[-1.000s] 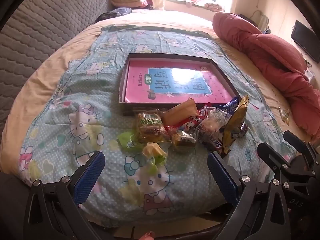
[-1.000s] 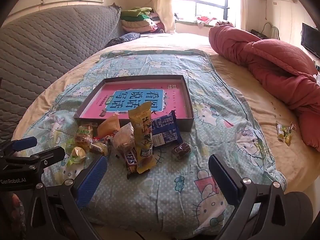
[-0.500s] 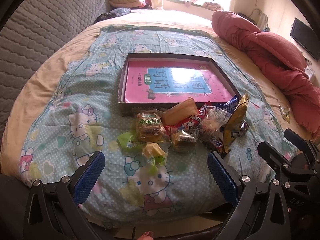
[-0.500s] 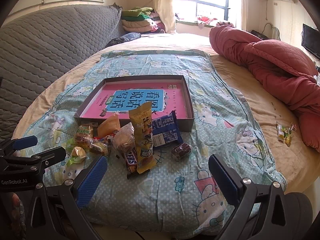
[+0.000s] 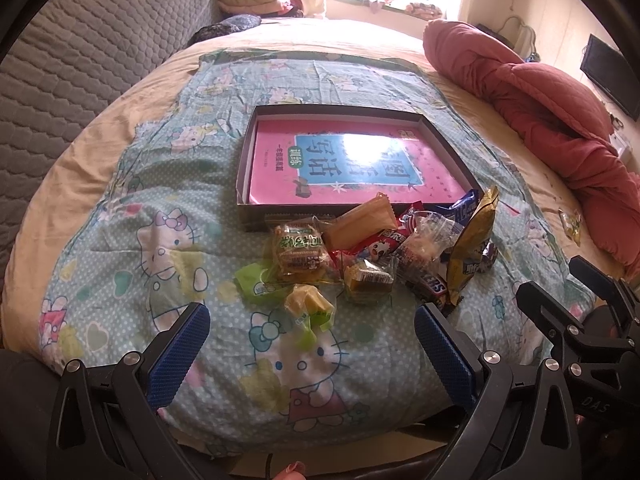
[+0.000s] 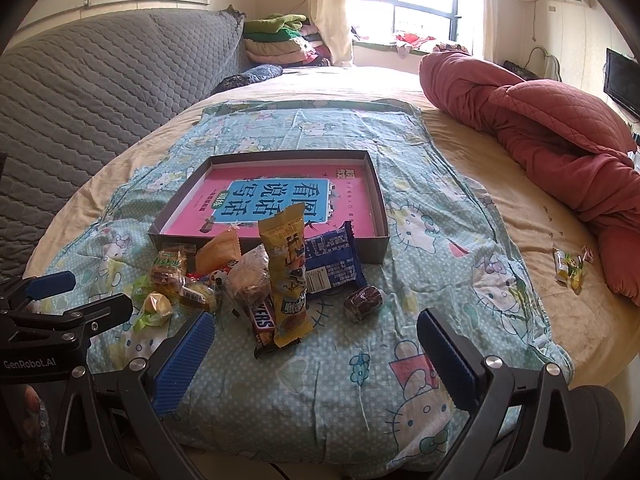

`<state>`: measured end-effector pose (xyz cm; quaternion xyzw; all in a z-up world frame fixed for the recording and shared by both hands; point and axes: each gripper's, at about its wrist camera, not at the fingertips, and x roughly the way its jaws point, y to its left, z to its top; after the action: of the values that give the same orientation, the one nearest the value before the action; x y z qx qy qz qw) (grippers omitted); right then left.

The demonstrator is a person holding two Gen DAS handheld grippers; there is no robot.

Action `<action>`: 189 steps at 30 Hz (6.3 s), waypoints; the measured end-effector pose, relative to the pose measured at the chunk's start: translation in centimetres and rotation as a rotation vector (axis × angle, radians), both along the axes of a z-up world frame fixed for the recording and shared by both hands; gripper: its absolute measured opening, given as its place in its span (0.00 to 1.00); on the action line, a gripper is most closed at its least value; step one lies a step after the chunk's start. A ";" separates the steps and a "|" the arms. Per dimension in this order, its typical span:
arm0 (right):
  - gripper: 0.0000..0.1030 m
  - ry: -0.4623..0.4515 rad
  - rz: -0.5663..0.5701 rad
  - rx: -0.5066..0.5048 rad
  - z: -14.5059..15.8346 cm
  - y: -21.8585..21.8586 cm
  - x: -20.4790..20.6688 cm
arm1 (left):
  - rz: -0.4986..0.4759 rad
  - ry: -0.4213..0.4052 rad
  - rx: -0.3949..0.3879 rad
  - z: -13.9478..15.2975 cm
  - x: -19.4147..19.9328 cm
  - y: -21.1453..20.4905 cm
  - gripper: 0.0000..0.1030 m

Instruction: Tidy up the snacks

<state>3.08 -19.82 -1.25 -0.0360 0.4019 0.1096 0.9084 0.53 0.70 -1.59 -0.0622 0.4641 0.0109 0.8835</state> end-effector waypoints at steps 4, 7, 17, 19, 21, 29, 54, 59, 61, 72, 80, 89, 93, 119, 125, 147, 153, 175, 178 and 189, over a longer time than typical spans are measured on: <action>0.99 -0.001 0.001 0.000 0.0 0.0 0.0 | -0.001 0.000 0.001 0.0 0.0 0.0 0.99; 0.99 -0.002 0.002 0.001 0.0 0.0 0.0 | 0.000 0.002 0.002 0.0 0.0 0.0 0.99; 0.99 -0.001 0.001 0.004 0.0 -0.1 0.0 | 0.008 0.009 -0.005 -0.1 0.1 0.2 0.99; 0.99 -0.001 0.000 0.004 -0.1 0.0 0.1 | 0.008 0.012 -0.007 -0.2 0.2 0.3 0.99; 0.99 0.001 -0.001 0.009 -0.1 -0.1 0.1 | 0.008 0.012 -0.008 -0.2 0.2 0.3 0.99; 0.99 0.009 -0.006 0.031 -0.3 -0.6 0.3 | 0.015 0.027 -0.028 -0.5 0.3 0.7 0.99; 0.99 0.087 0.010 0.082 -2.4 -0.9 2.5 | 0.059 0.192 -0.141 -5.0 2.7 3.2 0.99; 0.99 0.103 0.025 0.074 -3.2 -0.4 3.8 | 0.062 0.215 -0.172 -6.2 3.9 3.8 0.99; 0.95 0.108 0.042 0.060 -3.6 0.1 4.3 | 0.068 0.225 -0.184 -6.6 4.3 4.0 0.99; 0.56 0.121 0.135 -0.011 -5.3 2.0 5.5 | 0.058 0.209 -0.174 -7.3 5.8 4.0 0.98; 0.49 0.121 0.145 -0.015 -5.7 2.1 6.6 | 0.019 0.197 -0.151 -7.6 7.1 2.8 0.75; 0.26 0.132 0.188 0.005 -6.0 2.6 7.2 | 0.013 0.196 -0.146 -8.3 7.3 3.0 0.68; 0.21 0.128 0.212 0.019 -5.9 2.8 7.1 | 0.008 0.193 -0.170 -8.3 7.2 3.5 0.62; 0.18 0.139 0.164 0.171 -4.3 -0.1 6.8 | -0.011 0.198 -0.202 -5.7 3.9 3.9 0.35; 0.18 0.137 0.165 0.197 -4.0 -0.3 6.8 | 0.014 0.212 -0.182 -4.7 2.8 4.4 0.34; 0.18 0.116 0.163 0.231 -3.2 -0.7 6.8 | 0.128 0.177 -0.156 -2.1 0.6 8.1 0.32; 0.18 0.100 0.168 0.226 -2.8 -0.5 6.7 | 0.154 0.148 -0.136 -1.4 0.5 8.7 0.32; 0.18 0.062 0.155 0.288 -1.5 -1.5 7.8 | 0.158 0.005 -0.166 1.4 3.5 9.2 0.32; 0.18 0.049 0.151 0.291 -1.2 -1.7 8.4 | 0.154 -0.001 -0.171 1.7 4.3 8.9 0.32; 0.18 0.008 0.118 0.295 -0.6 -2.9 10.8 | 0.126 -0.050 -0.173 2.6 8.0 7.2 0.32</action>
<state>13.89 -22.71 -1.85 0.0747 0.3824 0.2206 0.8942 8.52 7.93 0.99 -0.1675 0.4363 0.0246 0.8837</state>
